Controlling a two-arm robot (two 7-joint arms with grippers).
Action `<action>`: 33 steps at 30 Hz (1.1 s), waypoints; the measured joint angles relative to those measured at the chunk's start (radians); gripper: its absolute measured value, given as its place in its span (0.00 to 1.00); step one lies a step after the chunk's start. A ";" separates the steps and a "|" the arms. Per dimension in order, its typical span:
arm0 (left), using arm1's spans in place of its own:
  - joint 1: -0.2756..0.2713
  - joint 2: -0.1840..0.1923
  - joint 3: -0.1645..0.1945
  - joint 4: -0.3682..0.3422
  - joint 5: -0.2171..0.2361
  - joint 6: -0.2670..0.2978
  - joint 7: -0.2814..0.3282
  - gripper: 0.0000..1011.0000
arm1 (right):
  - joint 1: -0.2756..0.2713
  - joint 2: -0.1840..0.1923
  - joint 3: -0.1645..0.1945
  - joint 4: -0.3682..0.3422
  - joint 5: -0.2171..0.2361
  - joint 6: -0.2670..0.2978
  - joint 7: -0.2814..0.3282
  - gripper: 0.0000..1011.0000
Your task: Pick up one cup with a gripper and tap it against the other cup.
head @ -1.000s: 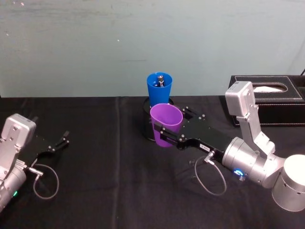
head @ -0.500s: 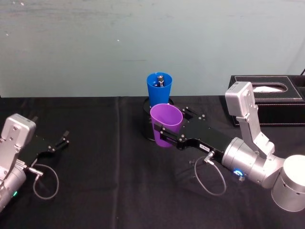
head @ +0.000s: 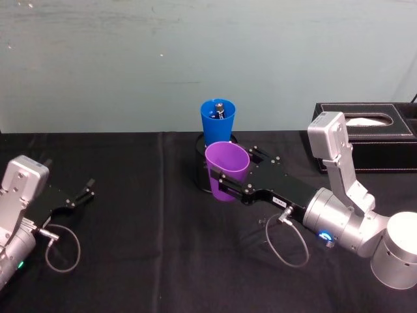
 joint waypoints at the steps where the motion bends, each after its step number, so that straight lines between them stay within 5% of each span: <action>1: 0.000 0.000 0.000 0.000 0.000 0.000 0.000 0.99 | 0.000 0.000 0.000 0.000 0.000 0.000 0.000 0.71; 33: 0.000 0.000 0.000 0.000 0.000 0.000 0.000 0.99 | 0.000 0.000 0.000 0.001 0.000 -0.001 0.001 0.71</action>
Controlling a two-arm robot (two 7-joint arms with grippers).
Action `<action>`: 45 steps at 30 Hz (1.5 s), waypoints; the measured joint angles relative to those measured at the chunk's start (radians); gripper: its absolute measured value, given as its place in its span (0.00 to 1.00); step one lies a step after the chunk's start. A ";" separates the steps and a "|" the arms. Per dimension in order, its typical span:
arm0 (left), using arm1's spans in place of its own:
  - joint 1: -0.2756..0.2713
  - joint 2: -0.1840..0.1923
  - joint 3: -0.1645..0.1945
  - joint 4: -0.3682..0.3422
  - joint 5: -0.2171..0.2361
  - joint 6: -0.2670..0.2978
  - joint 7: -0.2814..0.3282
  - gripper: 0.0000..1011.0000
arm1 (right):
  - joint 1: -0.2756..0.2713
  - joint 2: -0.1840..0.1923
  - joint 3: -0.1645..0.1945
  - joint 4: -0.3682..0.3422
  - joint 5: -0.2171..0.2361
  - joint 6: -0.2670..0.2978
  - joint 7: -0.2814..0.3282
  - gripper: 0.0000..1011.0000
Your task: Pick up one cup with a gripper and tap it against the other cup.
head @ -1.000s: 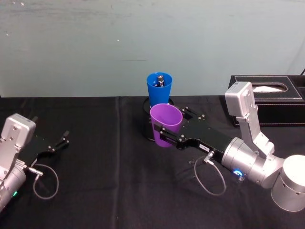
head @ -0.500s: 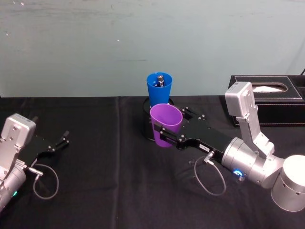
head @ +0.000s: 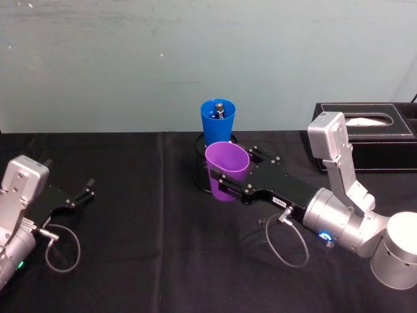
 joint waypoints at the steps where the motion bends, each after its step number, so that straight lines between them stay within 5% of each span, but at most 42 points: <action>1: 0.000 0.000 0.000 0.000 0.000 0.000 0.000 0.99 | 0.000 0.000 0.000 0.000 0.000 0.000 0.000 0.71; 45: 0.000 0.000 0.000 0.000 0.000 0.000 0.000 0.99 | 0.000 0.000 0.000 0.000 0.000 0.000 0.000 0.71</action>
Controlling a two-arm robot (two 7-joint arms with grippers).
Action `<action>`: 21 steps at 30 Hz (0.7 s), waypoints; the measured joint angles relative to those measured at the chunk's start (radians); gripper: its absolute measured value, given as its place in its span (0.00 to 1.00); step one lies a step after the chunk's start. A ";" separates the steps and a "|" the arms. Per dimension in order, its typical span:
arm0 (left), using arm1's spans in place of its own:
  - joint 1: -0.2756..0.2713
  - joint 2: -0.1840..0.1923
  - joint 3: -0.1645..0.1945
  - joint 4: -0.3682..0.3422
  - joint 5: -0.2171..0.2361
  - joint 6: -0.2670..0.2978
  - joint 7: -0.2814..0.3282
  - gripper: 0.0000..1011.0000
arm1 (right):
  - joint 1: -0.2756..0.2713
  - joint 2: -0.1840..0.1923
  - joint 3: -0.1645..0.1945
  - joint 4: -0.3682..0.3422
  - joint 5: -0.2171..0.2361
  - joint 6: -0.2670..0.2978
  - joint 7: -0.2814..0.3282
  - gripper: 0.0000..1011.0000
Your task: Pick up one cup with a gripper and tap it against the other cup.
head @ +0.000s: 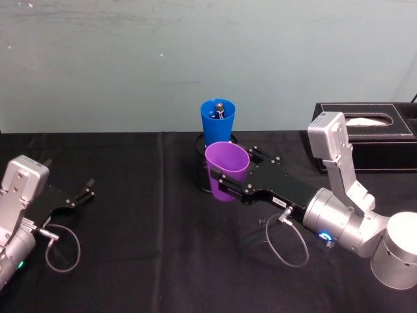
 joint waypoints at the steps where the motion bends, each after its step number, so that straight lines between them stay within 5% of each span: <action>1: 0.000 0.000 0.000 0.000 0.000 0.000 0.000 0.99 | 0.000 0.000 0.000 0.000 0.000 0.000 0.000 0.71; 21: 0.000 0.000 0.000 0.000 0.000 0.000 0.000 0.99 | 0.000 0.000 0.000 0.000 0.000 0.000 0.000 0.71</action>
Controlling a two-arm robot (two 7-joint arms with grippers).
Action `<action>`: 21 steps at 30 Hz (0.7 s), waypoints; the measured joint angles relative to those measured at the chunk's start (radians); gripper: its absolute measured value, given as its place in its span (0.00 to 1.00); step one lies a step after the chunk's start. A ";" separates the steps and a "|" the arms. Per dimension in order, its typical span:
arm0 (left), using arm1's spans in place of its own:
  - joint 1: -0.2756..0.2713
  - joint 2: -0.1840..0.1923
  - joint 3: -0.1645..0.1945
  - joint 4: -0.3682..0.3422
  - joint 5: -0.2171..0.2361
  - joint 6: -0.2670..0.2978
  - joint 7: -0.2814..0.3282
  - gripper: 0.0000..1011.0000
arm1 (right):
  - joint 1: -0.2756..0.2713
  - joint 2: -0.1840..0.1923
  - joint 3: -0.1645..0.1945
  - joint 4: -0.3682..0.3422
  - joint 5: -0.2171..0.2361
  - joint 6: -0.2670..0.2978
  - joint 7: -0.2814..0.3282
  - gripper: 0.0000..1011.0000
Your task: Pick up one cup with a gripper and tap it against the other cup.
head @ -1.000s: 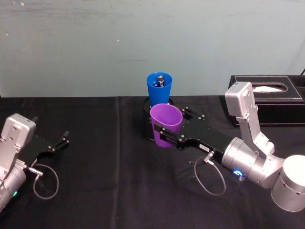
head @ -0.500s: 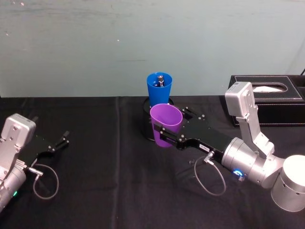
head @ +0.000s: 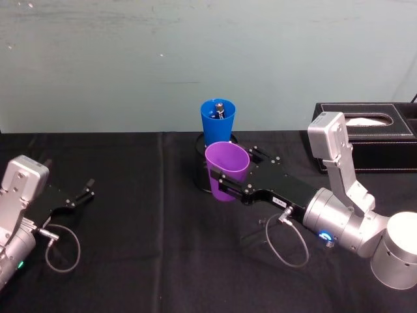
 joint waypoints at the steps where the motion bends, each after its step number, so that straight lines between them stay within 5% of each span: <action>1: 0.000 0.000 0.000 0.000 0.000 0.000 0.000 0.99 | 0.000 0.000 0.000 0.000 0.000 0.000 0.000 0.71; 21: 0.000 0.000 0.000 0.000 0.000 0.000 0.000 0.99 | 0.000 0.000 0.000 0.000 0.000 0.000 0.000 0.71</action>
